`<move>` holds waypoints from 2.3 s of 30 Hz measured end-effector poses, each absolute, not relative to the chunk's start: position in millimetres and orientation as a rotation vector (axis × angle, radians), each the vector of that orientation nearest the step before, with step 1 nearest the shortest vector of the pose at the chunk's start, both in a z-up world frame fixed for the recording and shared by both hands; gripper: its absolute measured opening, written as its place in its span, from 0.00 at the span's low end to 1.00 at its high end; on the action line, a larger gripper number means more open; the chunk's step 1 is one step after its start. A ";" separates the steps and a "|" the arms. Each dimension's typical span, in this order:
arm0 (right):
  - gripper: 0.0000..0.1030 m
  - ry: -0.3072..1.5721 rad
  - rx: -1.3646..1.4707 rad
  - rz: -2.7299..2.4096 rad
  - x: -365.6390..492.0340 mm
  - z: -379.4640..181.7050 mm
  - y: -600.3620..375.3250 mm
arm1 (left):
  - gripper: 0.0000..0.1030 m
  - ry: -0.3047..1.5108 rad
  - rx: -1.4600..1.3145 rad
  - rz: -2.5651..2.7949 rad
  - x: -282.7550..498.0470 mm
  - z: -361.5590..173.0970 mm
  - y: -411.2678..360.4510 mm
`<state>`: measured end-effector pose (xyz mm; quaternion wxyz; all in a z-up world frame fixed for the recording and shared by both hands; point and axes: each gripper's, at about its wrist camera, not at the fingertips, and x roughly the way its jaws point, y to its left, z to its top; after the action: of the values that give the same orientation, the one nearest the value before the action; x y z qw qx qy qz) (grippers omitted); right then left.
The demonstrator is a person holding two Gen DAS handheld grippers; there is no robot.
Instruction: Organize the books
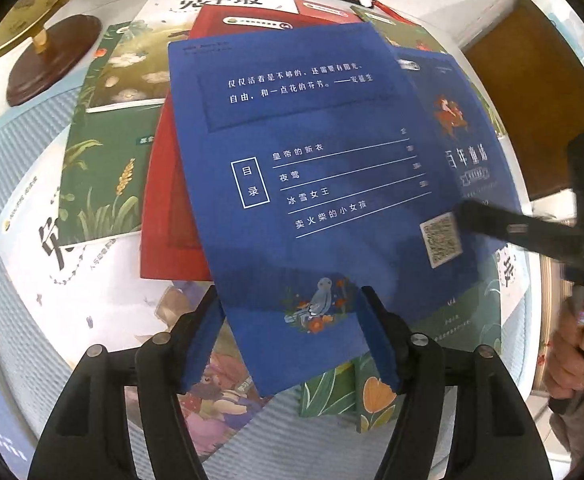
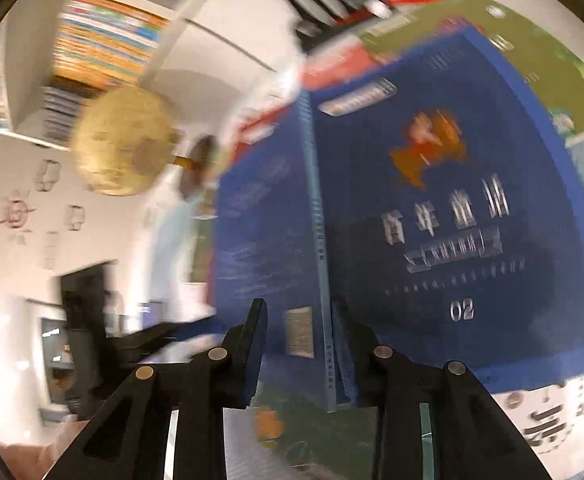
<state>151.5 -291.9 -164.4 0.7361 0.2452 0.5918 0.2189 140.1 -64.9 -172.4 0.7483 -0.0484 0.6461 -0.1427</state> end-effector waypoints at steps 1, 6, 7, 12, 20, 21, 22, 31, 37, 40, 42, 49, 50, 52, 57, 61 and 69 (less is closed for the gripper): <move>0.21 1.319 0.510 0.454 153.5 -167.4 -290.9 | 0.63 1.414 -0.100 -0.313 140.4 -173.1 -66.8; 0.26 1.283 0.290 0.262 149.6 -150.0 -303.7 | 0.63 1.438 -0.122 -0.337 153.4 -174.0 -64.6; 0.26 1.297 0.291 0.279 149.6 -153.6 -304.2 | 0.63 1.440 -0.117 -0.339 155.7 -174.1 -63.0; 0.15 1.322 0.463 0.420 154.5 -165.1 -299.8 | 0.63 1.462 -0.124 -0.350 161.5 -177.3 -64.5; 0.07 1.264 0.885 0.676 146.5 -169.7 -301.2 | 0.64 1.455 -0.094 -0.371 165.3 -176.7 -68.7; 0.07 1.263 0.885 0.681 146.2 -167.5 -295.9 | 0.64 1.456 -0.096 -0.373 166.1 -176.6 -68.6; 0.08 1.265 0.892 0.683 145.9 -166.4 -293.7 | 0.64 1.456 -0.100 -0.375 166.8 -176.5 -68.2; 0.33 1.247 1.067 0.551 133.8 -179.3 -315.5 | 0.64 1.449 -0.080 -0.394 159.5 -176.6 -69.0; 0.52 1.220 1.197 0.534 128.2 -194.2 -320.9 | 0.65 1.446 -0.078 -0.406 158.0 -177.3 -69.6; 0.98 1.133 1.346 0.540 121.0 -202.2 -328.9 | 0.67 1.442 -0.046 -0.409 155.9 -177.5 -74.1; 0.99 1.102 1.274 0.542 121.2 -188.6 -319.6 | 0.69 1.442 -0.053 -0.411 155.7 -177.9 -74.9; 0.36 1.238 0.854 0.540 142.5 -157.5 -290.2 | 0.69 1.442 -0.053 -0.415 155.5 -177.9 -76.6; 0.33 1.255 0.797 0.544 142.7 -154.5 -286.0 | 0.69 1.441 -0.049 -0.414 155.3 -177.8 -77.2; 0.17 1.286 0.680 0.542 146.6 -146.9 -272.9 | 0.70 1.439 -0.051 -0.413 154.7 -178.0 -78.1; 0.08 1.266 0.591 0.473 144.1 -127.8 -259.8 | 0.67 1.445 -0.119 -0.418 154.2 -175.0 -72.7; 0.08 1.203 0.627 0.474 127.0 -99.3 -270.8 | 0.61 1.434 -0.202 -0.426 151.0 -158.3 -64.6; 0.07 1.063 0.567 0.302 80.8 -6.6 -313.8 | 0.58 1.322 -0.142 -0.388 137.7 -102.6 -36.0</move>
<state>80.8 -313.8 -6.6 0.8132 0.2655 0.4981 0.1413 137.7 -36.0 -102.6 0.7696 -0.0656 0.6095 -0.1787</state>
